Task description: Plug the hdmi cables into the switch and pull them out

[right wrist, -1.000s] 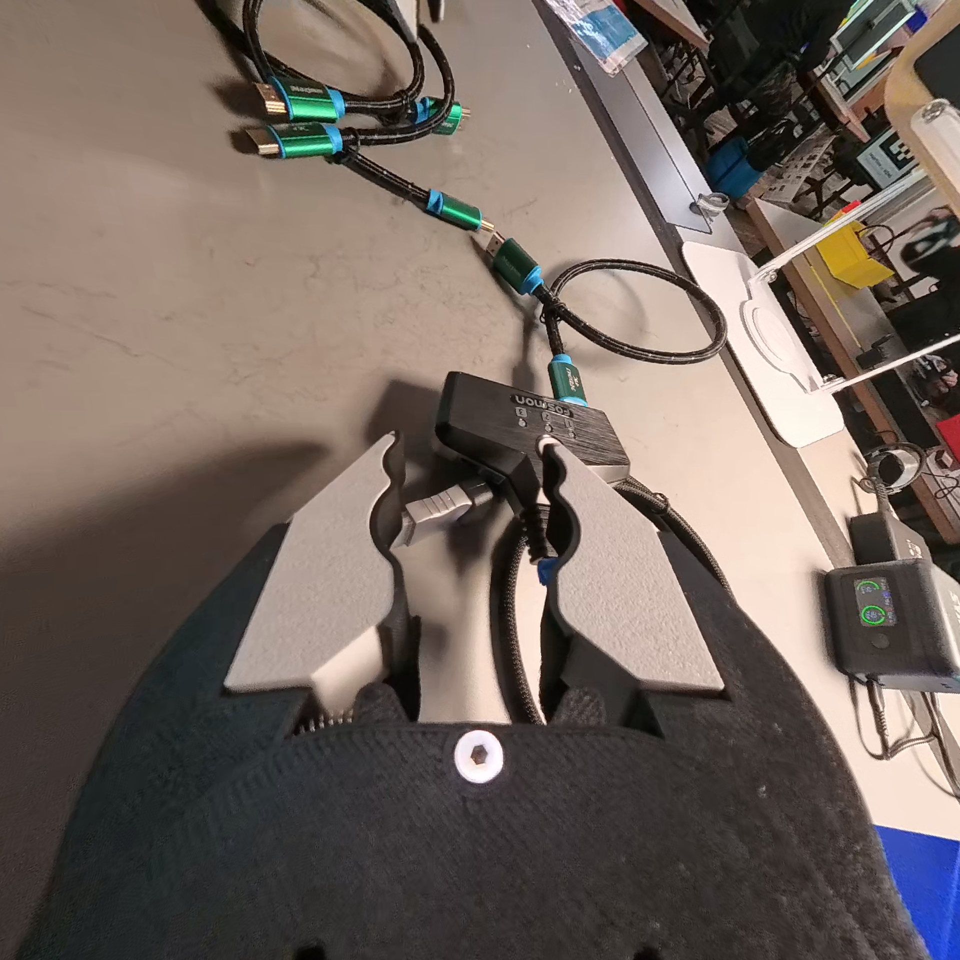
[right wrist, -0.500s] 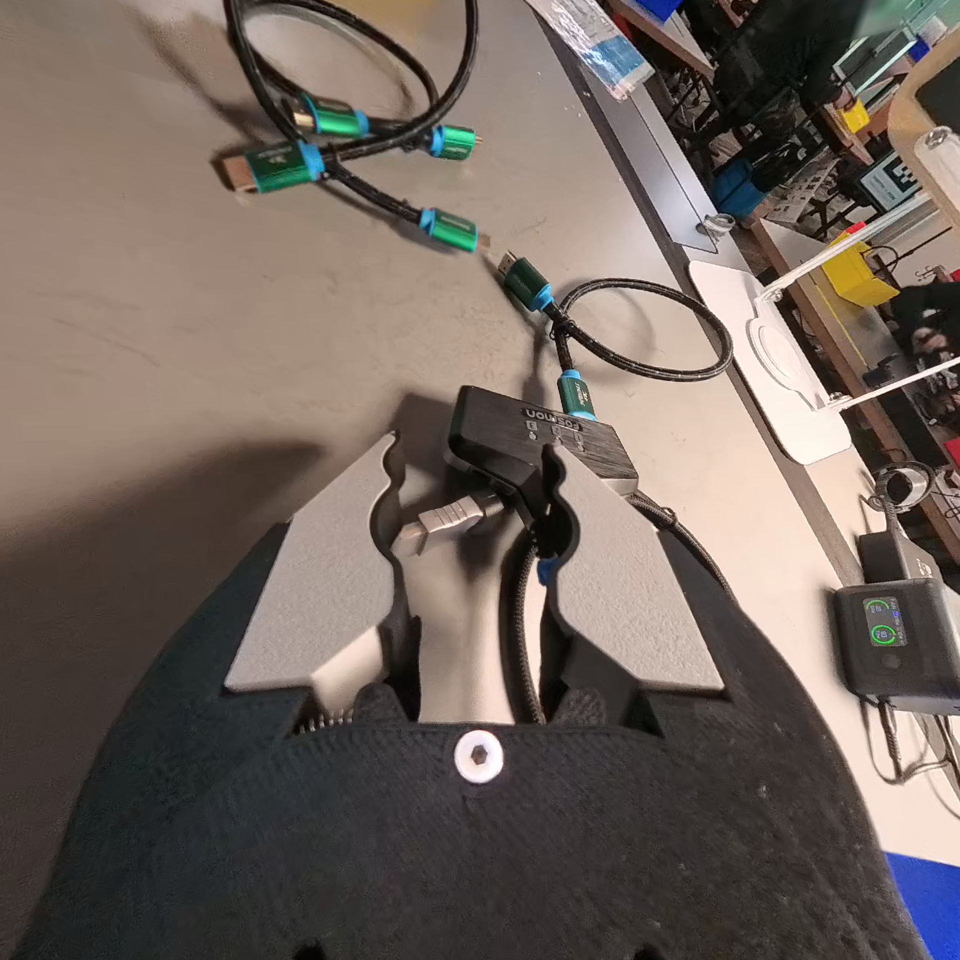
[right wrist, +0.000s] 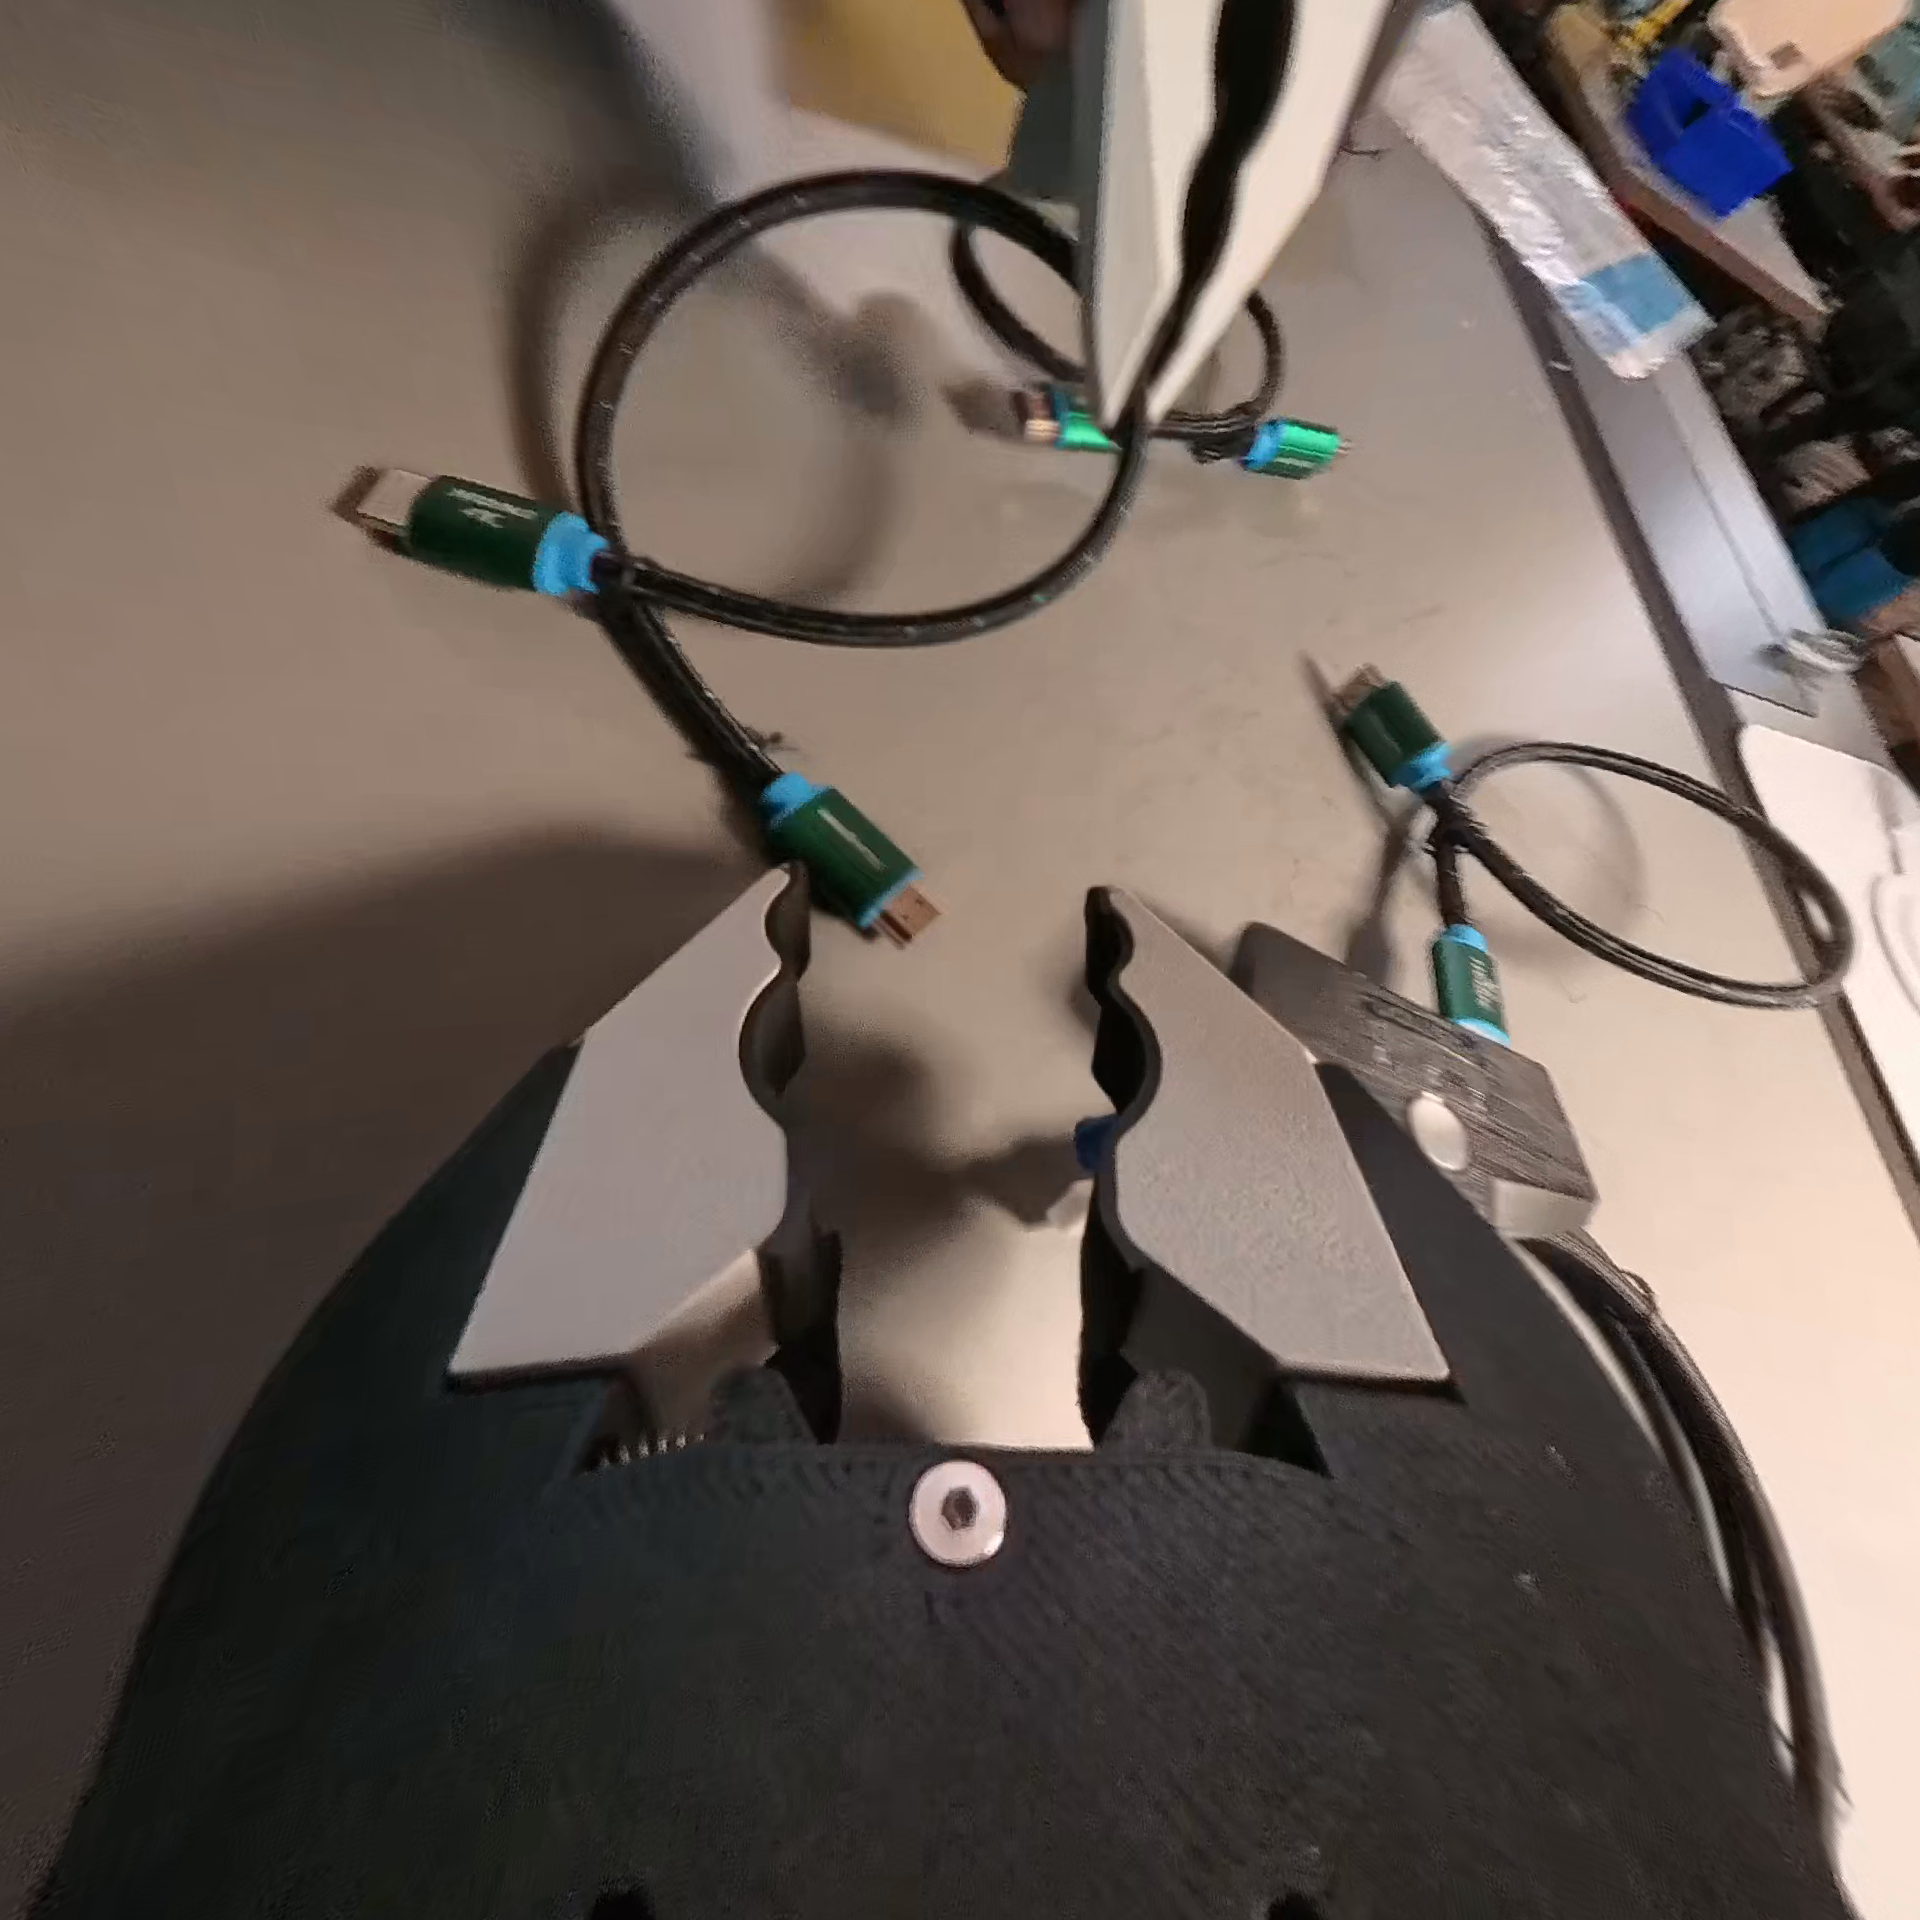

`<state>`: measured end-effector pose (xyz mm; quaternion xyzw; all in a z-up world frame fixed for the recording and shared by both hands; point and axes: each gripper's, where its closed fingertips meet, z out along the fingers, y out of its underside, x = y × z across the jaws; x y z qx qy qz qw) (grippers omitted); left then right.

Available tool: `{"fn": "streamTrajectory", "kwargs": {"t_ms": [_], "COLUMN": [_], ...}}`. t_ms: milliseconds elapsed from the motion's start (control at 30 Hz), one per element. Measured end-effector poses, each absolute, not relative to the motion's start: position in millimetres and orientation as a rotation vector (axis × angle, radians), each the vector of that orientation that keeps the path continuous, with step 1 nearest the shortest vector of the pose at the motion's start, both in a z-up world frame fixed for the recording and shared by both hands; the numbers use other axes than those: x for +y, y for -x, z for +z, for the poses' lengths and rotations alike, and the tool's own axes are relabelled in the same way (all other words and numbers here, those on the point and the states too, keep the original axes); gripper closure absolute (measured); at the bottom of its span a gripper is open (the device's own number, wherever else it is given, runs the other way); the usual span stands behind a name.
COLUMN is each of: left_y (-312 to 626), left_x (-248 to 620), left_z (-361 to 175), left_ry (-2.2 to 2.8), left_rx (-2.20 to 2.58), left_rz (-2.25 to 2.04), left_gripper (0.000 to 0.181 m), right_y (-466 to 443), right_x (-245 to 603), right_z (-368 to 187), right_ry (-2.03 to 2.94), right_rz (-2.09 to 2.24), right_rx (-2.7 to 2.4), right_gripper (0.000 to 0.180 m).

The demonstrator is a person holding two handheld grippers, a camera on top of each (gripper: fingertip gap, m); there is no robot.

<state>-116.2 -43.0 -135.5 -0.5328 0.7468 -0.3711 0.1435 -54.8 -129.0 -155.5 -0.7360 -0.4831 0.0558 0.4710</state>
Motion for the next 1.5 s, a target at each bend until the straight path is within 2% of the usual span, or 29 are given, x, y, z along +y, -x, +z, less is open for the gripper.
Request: {"fn": "streamTrajectory", "kwargs": {"t_ms": [200, 500, 767, 1033, 1233, 1300, 1500], "left_y": [105.9, 92.4, 96.0, 103.5, 99.7, 98.6, 97.7], "left_x": [-52.8, -45.2, -35.6, -59.4, -63.9, -63.4, -51.9], "left_z": [-152.4, -132.2, -136.6, -126.7, -115.0, -110.7, -117.9], "left_ry": [1.512, 1.542, 1.685, 1.330, 1.250, 1.246, 1.327], "left_rx": [2.203, 2.045, 1.992, 2.147, 2.109, 2.083, 2.054], "left_rz": [-1.063, -1.148, -1.180, -1.235, -1.286, -1.318, -1.307], "left_gripper": [0.174, 0.175, 0.174, 0.174, 0.175, 0.175, 0.175], "right_y": [65.2, 66.8, 67.6, 61.0, 62.7, 62.8, 59.0], "right_x": [-141.4, -142.8, -140.1, -140.5, -143.7, -144.0, -138.6], "right_z": [-162.9, -159.0, -155.1, -162.6, -164.2, -164.4, -163.0], "right_ry": [1.811, 1.784, 1.770, 1.803, 1.813, 1.808, 1.771], "right_rz": [0.204, 0.193, 0.173, 0.150, 0.185, 0.182, 0.100], "right_rx": [-1.256, -1.264, -1.249, -1.271, -1.279, -1.284, -1.291], "right_gripper": [0.124, 0.124, 0.124, 0.121, 0.121, 0.124, 0.147]}}
